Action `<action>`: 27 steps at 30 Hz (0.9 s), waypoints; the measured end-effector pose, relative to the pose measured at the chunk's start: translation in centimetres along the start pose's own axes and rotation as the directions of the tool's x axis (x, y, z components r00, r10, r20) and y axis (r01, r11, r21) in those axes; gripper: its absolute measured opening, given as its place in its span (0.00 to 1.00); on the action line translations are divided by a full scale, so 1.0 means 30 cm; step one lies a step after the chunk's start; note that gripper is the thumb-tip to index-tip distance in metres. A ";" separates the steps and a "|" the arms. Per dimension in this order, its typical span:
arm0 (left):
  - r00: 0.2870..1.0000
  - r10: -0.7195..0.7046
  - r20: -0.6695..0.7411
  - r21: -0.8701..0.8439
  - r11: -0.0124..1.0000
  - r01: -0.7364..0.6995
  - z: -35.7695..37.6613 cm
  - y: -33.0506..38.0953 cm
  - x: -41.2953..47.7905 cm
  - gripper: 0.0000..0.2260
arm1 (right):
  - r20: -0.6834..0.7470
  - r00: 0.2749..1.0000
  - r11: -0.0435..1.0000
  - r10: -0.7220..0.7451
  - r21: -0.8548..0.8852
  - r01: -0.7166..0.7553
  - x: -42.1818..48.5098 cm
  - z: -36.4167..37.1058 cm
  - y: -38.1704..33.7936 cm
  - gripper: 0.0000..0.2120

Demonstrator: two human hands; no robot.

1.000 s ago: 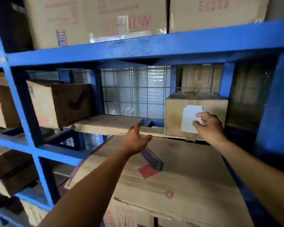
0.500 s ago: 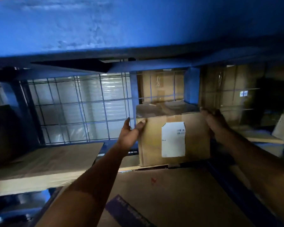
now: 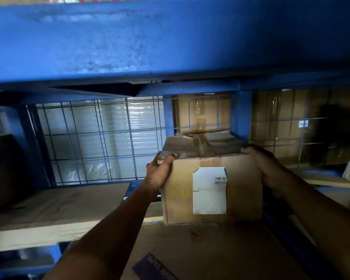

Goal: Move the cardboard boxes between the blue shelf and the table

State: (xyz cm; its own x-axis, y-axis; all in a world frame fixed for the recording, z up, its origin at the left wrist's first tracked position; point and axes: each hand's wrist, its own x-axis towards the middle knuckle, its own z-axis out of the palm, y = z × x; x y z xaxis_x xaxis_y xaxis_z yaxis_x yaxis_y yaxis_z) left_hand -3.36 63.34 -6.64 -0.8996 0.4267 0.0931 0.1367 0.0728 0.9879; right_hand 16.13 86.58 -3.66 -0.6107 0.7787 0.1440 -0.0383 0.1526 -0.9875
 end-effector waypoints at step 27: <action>0.522 0.105 -0.846 0.151 0.987 0.047 -0.990 0.182 -1.927 0.19 | 0.841 0.497 0.951 -0.214 0.295 -0.089 -1.382 0.743 -0.215 0.35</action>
State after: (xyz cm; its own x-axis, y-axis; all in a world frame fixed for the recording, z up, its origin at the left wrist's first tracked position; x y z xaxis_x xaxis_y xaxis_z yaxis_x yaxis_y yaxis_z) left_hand 37.09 12.30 -2.94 -0.8066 -0.5325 0.2568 0.1552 0.2284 0.9611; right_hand 24.06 39.76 -4.67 -0.9606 -0.1569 0.2293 -0.2149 -0.1035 -0.9711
